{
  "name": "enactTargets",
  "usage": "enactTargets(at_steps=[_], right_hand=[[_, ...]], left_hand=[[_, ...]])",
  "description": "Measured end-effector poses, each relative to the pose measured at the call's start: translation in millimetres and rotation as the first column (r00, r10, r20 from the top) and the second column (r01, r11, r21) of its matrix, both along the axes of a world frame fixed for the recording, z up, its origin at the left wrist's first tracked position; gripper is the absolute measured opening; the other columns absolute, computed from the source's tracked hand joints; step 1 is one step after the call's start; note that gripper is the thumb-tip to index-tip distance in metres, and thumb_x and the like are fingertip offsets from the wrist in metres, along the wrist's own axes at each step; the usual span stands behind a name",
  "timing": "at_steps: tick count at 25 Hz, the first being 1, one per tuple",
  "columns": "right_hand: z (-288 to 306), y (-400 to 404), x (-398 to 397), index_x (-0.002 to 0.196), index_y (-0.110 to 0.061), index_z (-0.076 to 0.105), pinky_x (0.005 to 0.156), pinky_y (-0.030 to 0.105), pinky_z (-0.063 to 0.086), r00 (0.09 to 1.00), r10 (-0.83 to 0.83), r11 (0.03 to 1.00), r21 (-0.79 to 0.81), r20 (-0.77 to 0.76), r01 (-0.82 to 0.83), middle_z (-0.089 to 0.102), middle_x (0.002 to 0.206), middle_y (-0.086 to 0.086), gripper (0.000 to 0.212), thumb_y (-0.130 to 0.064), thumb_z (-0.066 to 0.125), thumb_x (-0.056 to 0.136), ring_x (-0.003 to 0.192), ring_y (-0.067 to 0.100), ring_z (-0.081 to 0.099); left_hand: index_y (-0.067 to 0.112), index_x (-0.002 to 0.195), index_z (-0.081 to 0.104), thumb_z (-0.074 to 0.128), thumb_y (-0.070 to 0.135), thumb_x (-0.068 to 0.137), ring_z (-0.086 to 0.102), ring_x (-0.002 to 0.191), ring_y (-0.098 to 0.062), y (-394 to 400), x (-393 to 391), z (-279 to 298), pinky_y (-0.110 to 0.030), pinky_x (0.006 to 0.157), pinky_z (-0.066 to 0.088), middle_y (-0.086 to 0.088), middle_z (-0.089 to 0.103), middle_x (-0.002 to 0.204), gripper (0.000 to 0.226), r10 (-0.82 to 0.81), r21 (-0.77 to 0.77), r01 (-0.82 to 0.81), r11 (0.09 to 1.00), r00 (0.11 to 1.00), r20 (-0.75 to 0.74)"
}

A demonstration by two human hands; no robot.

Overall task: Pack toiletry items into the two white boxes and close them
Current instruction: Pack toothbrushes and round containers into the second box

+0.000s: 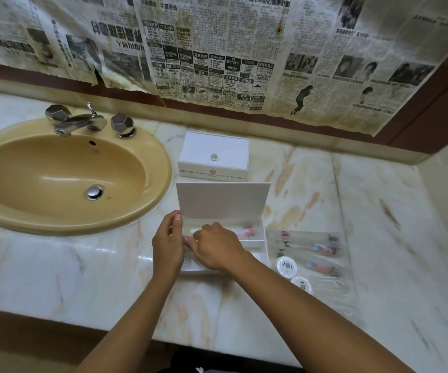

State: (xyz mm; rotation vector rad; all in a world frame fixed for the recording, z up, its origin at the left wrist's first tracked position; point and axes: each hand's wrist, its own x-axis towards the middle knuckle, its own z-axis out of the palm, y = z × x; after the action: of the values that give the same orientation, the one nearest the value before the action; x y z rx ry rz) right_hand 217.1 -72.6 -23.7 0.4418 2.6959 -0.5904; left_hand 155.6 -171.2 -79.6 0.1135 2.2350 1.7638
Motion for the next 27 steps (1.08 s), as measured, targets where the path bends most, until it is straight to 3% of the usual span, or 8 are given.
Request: enactTargets(at_steps=[5, 9, 12, 15, 17, 19, 23, 27], right_hand=[[-5.3, 2.6, -0.2, 0.113, -0.011, 0.066, 0.089, 0.042, 0.040, 0.998, -0.013, 0.999, -0.050, 0.056, 0.016, 0.057, 0.118, 0.013, 0.066, -0.055, 0.019, 0.100, 0.114, 0.029, 0.046], [3.9, 14.8, 8.8, 0.102, -0.016, 0.071, 0.080, 0.037, 0.047, 0.989, -0.119, 0.981, -0.162, -0.082, 0.105, 0.065, 0.106, 0.008, 0.060, -0.059, 0.029, 0.097, 0.100, 0.026, 0.059], [19.6, 40.1, 21.4, 0.107, -0.019, 0.070, 0.087, 0.035, 0.048, 0.944, -0.233, 0.961, -0.205, -0.232, 0.187, 0.065, 0.111, 0.005, 0.037, -0.041, 0.042, 0.099, 0.103, 0.023, 0.059], [34.1, 72.1, 40.9, 0.105, -0.016, 0.071, 0.086, 0.032, 0.050, 0.882, -0.368, 0.926, -0.201, -0.296, 0.319, 0.068, 0.108, 0.003, 0.026, -0.022, 0.049, 0.093, 0.097, 0.020, 0.063], [33.1, 91.4, 56.4, 0.105, -0.015, 0.071, 0.081, 0.030, 0.050, 0.854, -0.448, 0.893, -0.182, -0.265, 0.411, 0.070, 0.105, 0.002, 0.025, -0.015, 0.050, 0.091, 0.091, 0.020, 0.064], [24.8, 106.7, 69.7, 0.105, -0.017, 0.070, 0.078, 0.028, 0.049, 0.854, -0.486, 0.874, -0.116, -0.188, 0.472, 0.069, 0.106, 0.003, 0.025, -0.011, 0.051, 0.090, 0.089, 0.020, 0.063], [1.1, 122.0, 88.0, 0.105, -0.020, 0.066, 0.071, 0.026, 0.042, 0.881, -0.474, 0.881, 0.007, 0.000, 0.474, 0.066, 0.107, 0.002, 0.027, -0.007, 0.056, 0.083, 0.087, 0.019, 0.057], [-7.8, 124.6, 93.8, 0.096, -0.018, 0.062, 0.067, 0.027, 0.040, 0.881, -0.472, 0.882, 0.016, 0.029, 0.472, 0.063, 0.097, 0.000, 0.022, -0.013, 0.067, 0.075, 0.088, 0.023, 0.060]], left_hand=[[0.025, 0.117, 0.065, 0.044, 0.035, 0.102, 0.061, 0.107, -0.012, -0.2, 0.8, -0.3, -0.026, 0.090, 0.047, 0.007, 0.067, 0.113, 0.028, 0.004, -0.019, -0.004, 1.000, 1.000, -0.014], [0.023, 0.118, 0.064, 0.042, 0.033, 0.103, 0.060, 0.104, -0.012, -0.5, 3.3, 6.5, -0.025, 0.089, 0.046, 0.006, 0.067, 0.112, 0.028, -0.006, -0.050, 0.003, 0.999, 0.999, -0.048], [0.019, 0.120, 0.062, 0.041, 0.029, 0.104, 0.056, 0.103, -0.009, 1.8, 5.8, 12.3, -0.008, 0.079, 0.038, 0.007, 0.064, 0.112, 0.029, -0.018, -0.091, 0.011, 0.996, 0.997, -0.078], [0.019, 0.123, 0.062, 0.040, 0.031, 0.104, 0.055, 0.107, -0.009, 1.6, 6.1, 12.2, -0.015, 0.086, 0.040, 0.007, 0.063, 0.116, 0.031, -0.018, -0.097, 0.011, 0.995, 0.997, -0.074], [0.019, 0.125, 0.061, 0.040, 0.033, 0.104, 0.055, 0.111, -0.011, 1.1, 5.6, 9.4, -0.025, 0.094, 0.042, 0.005, 0.064, 0.120, 0.033, -0.014, -0.097, 0.007, 0.995, 0.997, -0.075], [0.019, 0.127, 0.061, 0.039, 0.034, 0.104, 0.055, 0.114, -0.012, 0.7, 5.8, 8.1, -0.026, 0.096, 0.040, 0.004, 0.063, 0.122, 0.035, -0.009, -0.106, 0.002, 0.994, 0.997, -0.075], [0.017, 0.129, 0.059, 0.040, 0.034, 0.104, 0.054, 0.117, -0.013, 1.6, 6.3, 8.0, -0.025, 0.097, 0.040, 0.002, 0.062, 0.125, 0.036, -0.011, -0.106, 0.003, 0.994, 0.997, -0.077], [0.016, 0.128, 0.060, 0.041, 0.032, 0.103, 0.054, 0.118, -0.015, 1.7, 5.2, 6.8, -0.027, 0.099, 0.041, 0.000, 0.063, 0.125, 0.035, -0.007, -0.109, -0.002, 0.994, 0.997, -0.083]])
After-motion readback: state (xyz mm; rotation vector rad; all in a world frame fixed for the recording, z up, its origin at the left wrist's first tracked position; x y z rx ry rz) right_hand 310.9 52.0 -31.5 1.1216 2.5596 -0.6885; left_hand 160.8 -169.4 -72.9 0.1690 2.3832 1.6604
